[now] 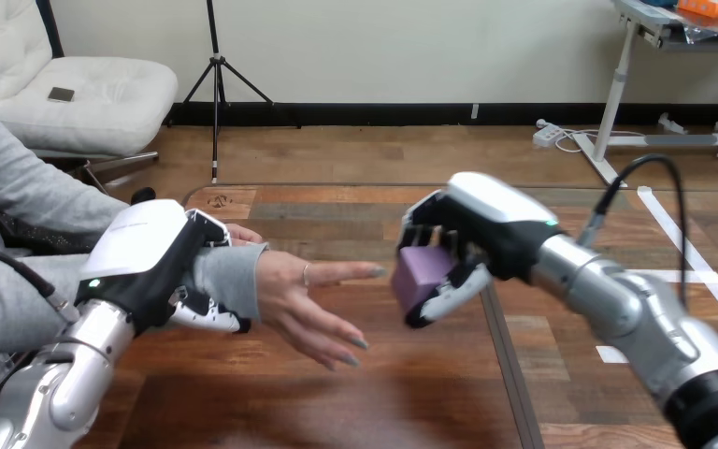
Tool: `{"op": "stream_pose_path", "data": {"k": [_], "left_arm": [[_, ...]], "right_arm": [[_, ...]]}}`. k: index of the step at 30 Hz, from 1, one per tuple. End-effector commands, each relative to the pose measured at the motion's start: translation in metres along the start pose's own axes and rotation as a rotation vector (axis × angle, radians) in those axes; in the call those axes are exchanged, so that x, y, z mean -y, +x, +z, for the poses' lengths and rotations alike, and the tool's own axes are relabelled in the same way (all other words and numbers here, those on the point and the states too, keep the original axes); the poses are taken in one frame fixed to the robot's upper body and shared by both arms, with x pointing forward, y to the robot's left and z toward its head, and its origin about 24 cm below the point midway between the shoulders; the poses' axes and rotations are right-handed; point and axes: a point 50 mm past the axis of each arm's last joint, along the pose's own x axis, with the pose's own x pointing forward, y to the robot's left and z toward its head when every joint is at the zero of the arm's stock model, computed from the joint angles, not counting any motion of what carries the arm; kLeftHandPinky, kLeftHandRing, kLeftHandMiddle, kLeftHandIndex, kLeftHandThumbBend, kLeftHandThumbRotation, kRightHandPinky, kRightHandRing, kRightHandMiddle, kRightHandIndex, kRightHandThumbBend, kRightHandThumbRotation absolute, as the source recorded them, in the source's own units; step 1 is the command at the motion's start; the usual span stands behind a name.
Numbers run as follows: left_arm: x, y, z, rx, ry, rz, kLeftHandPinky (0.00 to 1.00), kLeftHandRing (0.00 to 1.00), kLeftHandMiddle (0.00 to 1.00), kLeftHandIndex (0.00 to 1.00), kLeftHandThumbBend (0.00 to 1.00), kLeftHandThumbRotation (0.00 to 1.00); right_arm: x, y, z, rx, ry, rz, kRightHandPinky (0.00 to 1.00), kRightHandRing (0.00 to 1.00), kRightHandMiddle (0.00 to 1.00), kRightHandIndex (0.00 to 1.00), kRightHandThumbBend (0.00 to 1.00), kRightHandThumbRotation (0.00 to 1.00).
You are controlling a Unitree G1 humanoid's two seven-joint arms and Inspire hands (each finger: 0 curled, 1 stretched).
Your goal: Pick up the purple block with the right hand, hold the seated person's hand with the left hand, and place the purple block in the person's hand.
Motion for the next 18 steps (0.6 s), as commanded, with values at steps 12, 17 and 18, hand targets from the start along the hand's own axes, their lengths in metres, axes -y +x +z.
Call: {"op": "stream_pose_path", "data": {"k": [12, 17, 18], "left_arm": [[-0.036, 0.034, 0.044, 0.198, -0.026, 0.197, 0.19, 0.23, 0.27, 0.29, 0.83, 0.00], [-0.036, 0.036, 0.047, 0.203, -0.032, 0.197, 0.19, 0.23, 0.27, 0.29, 0.83, 0.00], [-0.036, 0.036, 0.047, 0.205, -0.033, 0.197, 0.19, 0.23, 0.27, 0.29, 0.82, 0.00]], "right_arm": [[0.018, 0.027, 0.031, 0.083, -0.031, -0.068, 0.28, 0.33, 0.39, 0.44, 0.77, 0.00], [0.015, 0.032, 0.035, 0.091, -0.027, -0.060, 0.28, 0.33, 0.39, 0.44, 0.77, 0.00], [0.015, 0.032, 0.035, 0.092, -0.027, -0.060, 0.28, 0.33, 0.39, 0.44, 0.77, 0.00]]}}
